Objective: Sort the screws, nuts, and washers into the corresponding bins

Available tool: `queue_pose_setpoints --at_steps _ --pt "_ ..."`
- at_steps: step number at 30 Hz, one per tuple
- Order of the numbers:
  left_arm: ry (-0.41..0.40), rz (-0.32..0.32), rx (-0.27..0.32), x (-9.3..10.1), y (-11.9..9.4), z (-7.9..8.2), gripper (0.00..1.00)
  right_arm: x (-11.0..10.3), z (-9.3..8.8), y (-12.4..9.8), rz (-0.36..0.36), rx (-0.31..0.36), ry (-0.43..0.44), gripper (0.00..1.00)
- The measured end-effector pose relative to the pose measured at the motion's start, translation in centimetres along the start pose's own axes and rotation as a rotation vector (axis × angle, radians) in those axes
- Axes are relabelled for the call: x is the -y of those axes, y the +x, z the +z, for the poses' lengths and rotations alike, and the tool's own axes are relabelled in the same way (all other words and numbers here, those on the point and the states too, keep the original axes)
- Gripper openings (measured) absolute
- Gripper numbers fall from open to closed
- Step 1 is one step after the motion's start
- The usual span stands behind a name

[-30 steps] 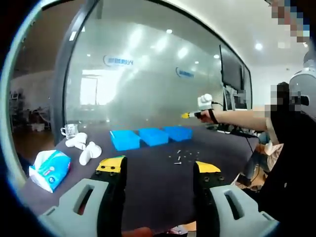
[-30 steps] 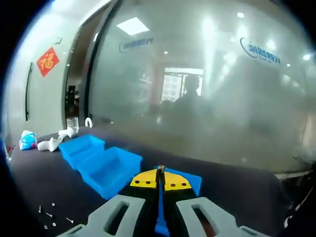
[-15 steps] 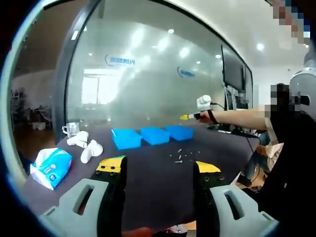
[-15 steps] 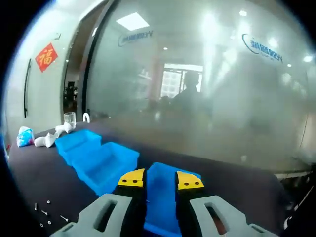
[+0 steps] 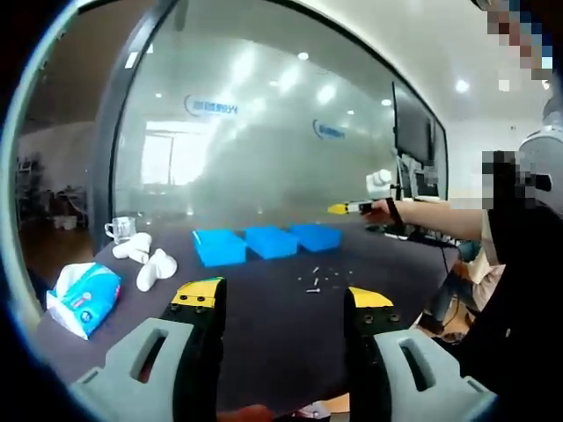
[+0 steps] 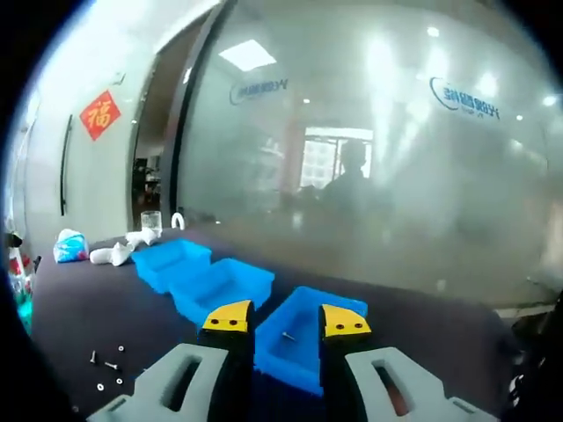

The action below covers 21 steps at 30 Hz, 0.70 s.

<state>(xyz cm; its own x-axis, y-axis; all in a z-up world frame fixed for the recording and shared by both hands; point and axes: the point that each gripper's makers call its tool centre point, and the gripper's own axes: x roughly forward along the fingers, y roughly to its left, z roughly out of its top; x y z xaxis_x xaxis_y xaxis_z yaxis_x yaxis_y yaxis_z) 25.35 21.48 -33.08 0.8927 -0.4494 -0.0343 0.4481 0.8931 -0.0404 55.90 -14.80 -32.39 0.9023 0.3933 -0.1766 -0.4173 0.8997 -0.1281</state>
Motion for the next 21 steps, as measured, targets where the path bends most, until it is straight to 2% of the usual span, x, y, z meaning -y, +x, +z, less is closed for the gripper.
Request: queue_pose_setpoints --at_steps 14,21 --pt "0.007 -0.051 0.0 0.9 1.6 0.4 0.52 -2.7 0.3 -10.6 0.053 0.111 0.052 0.26" --pt "0.006 -0.08 -0.004 1.7 2.4 0.4 0.52 -3.4 -1.6 -14.7 0.087 0.119 0.062 0.28"
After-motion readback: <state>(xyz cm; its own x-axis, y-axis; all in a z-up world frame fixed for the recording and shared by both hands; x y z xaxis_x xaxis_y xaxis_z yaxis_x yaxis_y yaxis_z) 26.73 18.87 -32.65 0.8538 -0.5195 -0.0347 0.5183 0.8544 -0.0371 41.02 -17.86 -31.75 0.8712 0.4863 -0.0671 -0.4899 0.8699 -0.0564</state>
